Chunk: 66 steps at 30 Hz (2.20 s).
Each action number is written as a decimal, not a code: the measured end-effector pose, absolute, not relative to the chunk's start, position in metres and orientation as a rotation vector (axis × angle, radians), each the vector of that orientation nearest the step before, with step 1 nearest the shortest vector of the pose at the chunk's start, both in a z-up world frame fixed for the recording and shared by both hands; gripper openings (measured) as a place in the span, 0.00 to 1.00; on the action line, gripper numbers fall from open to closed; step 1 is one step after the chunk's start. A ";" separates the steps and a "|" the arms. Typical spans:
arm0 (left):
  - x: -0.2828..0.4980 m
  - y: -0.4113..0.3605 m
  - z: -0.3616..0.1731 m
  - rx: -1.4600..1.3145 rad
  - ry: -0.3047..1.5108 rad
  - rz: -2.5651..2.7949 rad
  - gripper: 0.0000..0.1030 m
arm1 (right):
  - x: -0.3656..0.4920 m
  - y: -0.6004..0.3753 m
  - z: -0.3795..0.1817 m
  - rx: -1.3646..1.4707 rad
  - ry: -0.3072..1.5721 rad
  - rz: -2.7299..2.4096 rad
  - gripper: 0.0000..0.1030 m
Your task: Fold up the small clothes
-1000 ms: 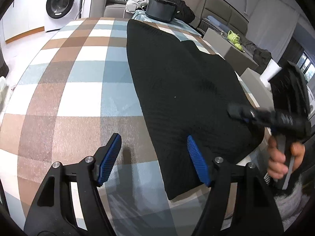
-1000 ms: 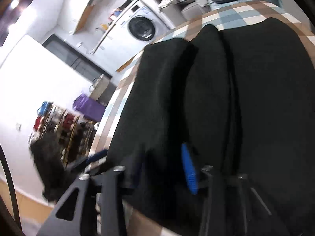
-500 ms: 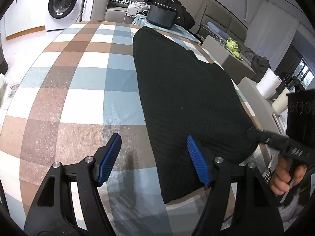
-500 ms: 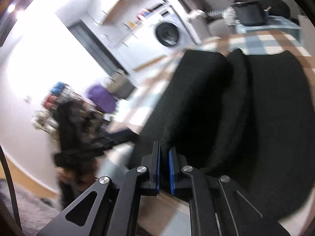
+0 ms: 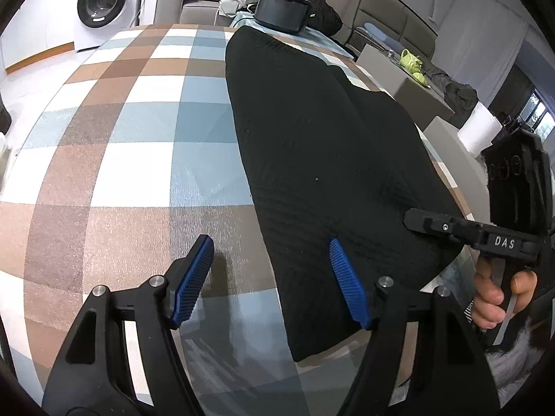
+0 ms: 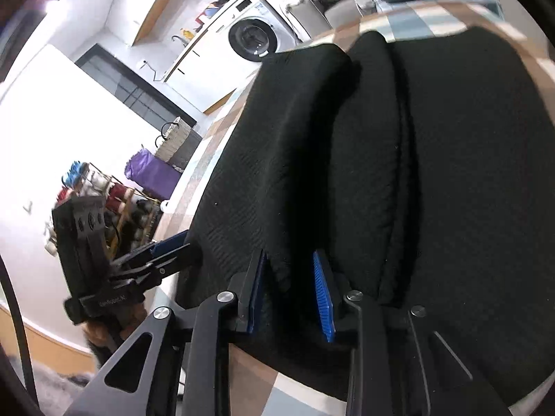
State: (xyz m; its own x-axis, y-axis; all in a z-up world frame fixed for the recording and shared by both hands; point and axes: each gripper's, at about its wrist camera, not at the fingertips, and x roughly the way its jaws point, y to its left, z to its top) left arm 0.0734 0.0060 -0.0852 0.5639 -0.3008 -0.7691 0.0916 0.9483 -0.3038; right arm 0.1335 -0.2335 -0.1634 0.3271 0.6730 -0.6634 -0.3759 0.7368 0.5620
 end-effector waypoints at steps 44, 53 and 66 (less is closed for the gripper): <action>0.140 0.008 -0.075 -0.238 0.886 -0.197 0.69 | 0.154 -0.273 -0.146 0.383 0.989 0.441 0.35; 0.140 0.007 -0.078 -0.247 0.896 -0.201 0.69 | 0.163 -0.250 -0.154 0.281 0.960 0.521 0.08; 0.126 0.000 -0.075 -0.232 0.913 -0.207 0.69 | 0.156 -0.294 -0.152 0.308 0.978 0.360 0.13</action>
